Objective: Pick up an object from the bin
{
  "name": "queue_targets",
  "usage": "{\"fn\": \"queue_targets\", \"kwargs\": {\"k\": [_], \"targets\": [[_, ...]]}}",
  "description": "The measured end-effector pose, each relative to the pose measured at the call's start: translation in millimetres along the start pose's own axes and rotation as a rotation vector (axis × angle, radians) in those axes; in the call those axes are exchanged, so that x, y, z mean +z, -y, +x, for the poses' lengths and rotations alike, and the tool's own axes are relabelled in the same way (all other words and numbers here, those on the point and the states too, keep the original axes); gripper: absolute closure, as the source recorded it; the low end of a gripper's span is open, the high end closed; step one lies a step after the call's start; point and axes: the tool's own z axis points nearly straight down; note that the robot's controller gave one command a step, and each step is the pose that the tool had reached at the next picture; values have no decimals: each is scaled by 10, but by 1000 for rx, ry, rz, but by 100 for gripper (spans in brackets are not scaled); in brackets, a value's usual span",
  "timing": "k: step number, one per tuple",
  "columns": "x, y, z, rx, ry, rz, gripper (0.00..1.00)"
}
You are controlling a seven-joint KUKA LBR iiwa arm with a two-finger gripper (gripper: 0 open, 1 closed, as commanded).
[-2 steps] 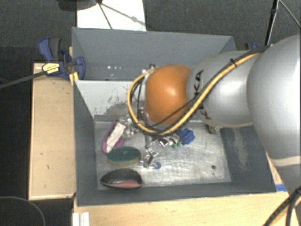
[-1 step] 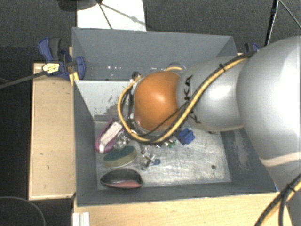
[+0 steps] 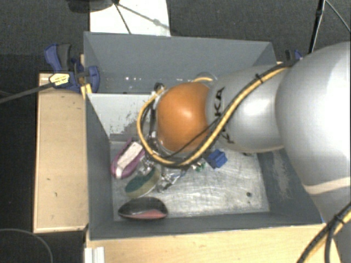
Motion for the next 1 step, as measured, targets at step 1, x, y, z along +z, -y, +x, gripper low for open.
{"fn": "queue_targets", "kwargs": {"k": [1], "targets": [[-1643, 40, -245, -18, 9, 6, 100]]}}
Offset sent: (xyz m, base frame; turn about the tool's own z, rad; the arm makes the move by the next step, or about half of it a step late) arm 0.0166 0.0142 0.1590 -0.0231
